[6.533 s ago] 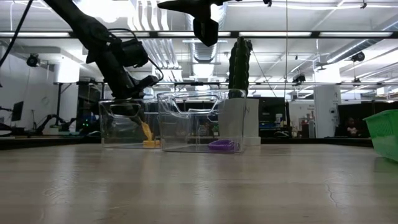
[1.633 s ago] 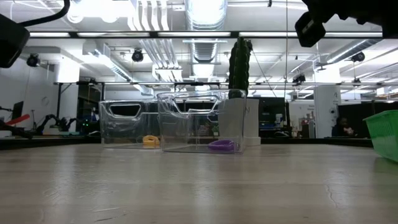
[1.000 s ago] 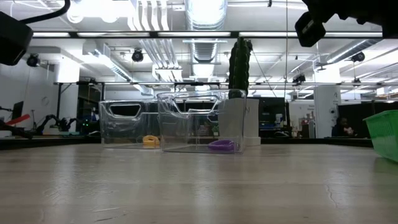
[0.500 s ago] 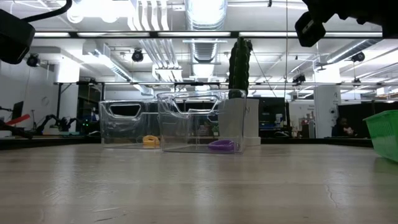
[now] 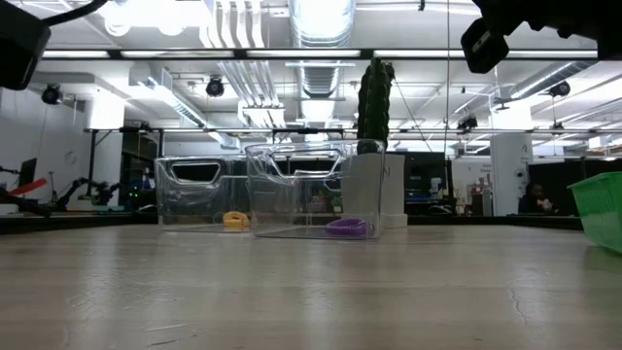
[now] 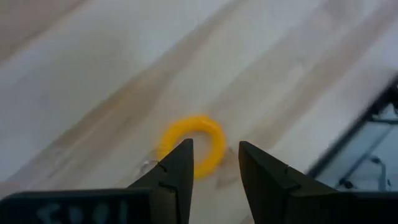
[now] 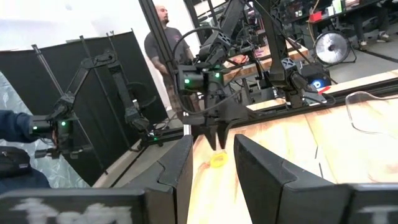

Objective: Sort spring keychains
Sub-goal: Put the yellow spring keychain into the left transparent bin

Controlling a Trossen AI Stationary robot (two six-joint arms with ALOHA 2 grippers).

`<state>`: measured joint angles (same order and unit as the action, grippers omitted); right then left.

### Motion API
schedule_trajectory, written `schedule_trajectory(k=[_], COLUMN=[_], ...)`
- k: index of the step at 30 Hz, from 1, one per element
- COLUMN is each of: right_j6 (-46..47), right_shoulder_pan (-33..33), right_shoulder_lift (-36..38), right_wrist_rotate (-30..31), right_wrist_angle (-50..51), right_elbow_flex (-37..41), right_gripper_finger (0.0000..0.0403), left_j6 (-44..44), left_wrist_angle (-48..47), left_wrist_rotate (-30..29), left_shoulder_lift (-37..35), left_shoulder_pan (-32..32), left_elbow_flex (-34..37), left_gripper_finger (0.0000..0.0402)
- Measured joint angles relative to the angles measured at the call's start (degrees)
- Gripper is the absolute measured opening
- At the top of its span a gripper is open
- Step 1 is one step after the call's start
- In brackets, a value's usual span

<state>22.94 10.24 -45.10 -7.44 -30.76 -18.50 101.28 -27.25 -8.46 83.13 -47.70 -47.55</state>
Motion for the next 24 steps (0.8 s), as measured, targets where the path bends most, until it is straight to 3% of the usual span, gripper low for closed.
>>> schedule_trajectory(k=[12,24], right_j6=[0.0,-0.3], right_shoulder_pan=[0.0,0.0], right_shoulder_lift=[0.0,0.0], right_wrist_rotate=[0.0,0.1], right_wrist_angle=[0.1,0.1], right_elbow_flex=[0.0,0.0], right_gripper_finger=[0.0112,0.0112], left_j6=[-1.1,-0.2], left_wrist_angle=[-2.2,-2.3], left_wrist_rotate=[8.1,8.7], left_shoulder_lift=[3.9,7.3], left_shoulder_pan=[0.0,0.1], left_elbow_flex=[-0.3,-0.6], left_gripper_finger=[0.012,0.0119])
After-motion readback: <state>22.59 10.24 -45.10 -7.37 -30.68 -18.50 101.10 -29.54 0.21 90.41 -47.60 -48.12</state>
